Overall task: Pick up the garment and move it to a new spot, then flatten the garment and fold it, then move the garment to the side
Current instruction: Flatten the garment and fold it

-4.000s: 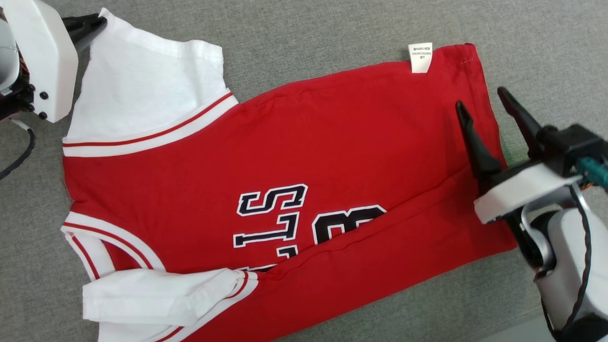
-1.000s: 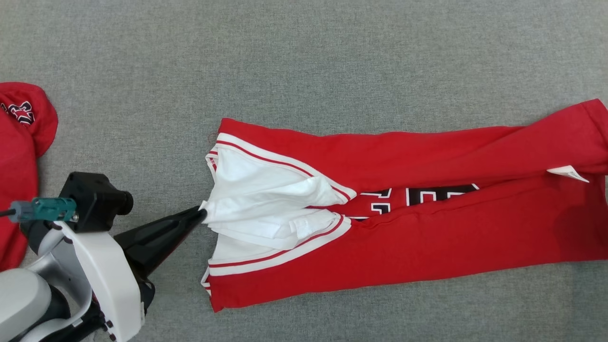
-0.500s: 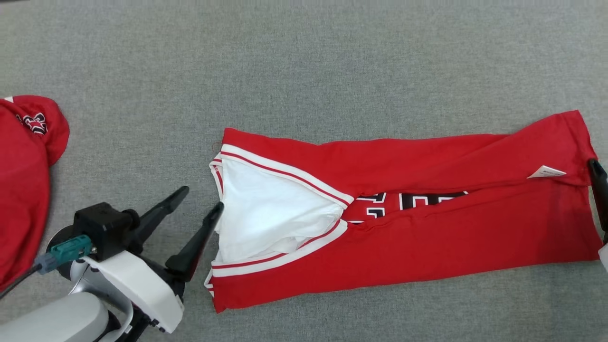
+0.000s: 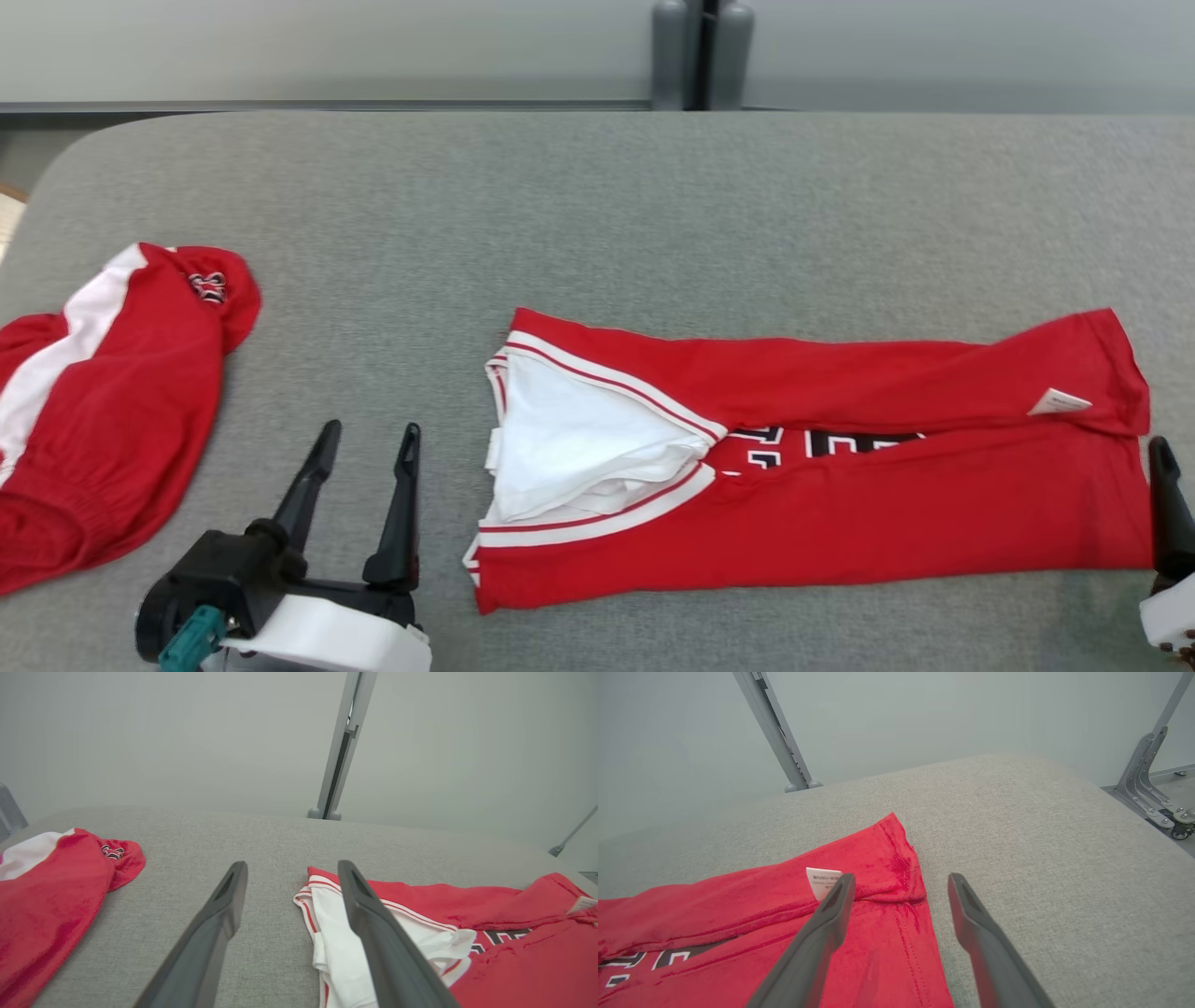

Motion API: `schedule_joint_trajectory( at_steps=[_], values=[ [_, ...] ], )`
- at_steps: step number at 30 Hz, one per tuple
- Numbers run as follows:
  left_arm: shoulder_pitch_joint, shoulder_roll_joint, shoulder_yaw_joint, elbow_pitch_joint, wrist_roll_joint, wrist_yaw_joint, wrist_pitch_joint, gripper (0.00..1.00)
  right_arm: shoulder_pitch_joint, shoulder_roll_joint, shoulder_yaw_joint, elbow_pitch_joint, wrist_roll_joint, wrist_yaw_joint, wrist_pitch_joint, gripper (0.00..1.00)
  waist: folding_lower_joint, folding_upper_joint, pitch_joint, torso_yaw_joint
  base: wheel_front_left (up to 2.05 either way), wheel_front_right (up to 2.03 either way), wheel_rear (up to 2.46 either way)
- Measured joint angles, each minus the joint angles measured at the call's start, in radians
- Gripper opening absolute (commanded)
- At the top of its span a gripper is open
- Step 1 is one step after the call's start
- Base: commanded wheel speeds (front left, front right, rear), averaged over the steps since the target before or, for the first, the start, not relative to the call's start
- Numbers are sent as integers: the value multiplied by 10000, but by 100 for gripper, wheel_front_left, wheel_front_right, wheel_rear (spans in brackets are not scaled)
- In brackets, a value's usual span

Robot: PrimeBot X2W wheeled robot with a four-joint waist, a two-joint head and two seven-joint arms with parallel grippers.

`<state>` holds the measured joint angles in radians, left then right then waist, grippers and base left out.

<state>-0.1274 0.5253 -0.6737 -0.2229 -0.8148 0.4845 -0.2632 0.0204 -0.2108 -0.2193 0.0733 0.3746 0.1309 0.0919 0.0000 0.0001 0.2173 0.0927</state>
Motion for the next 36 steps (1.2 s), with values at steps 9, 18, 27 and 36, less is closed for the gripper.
schedule_joint_trajectory(
  at_steps=[9,18,27,36],
  values=[
    [1000,-1404,1300,566,3277,-991,-2,100,-1343,-337,-1022,2186,376,-2,1484,100,0,0,-464,1034,0,0,0],
    [1349,-2558,1889,1151,4364,-2211,-2,100,-1883,-650,-1402,4046,-107,-2,2978,100,0,0,-459,1751,0,0,0],
    [1578,-3062,2598,1398,5035,-2936,-2,100,-1940,-658,-1078,4610,153,4,2880,0,0,0,-450,1674,0,0,0],
    [1649,-3419,2986,1432,5528,-3478,-2,100,-2127,-1616,-1417,4598,-6,13,2301,0,0,0,-410,1029,0,0,0]
  ],
)
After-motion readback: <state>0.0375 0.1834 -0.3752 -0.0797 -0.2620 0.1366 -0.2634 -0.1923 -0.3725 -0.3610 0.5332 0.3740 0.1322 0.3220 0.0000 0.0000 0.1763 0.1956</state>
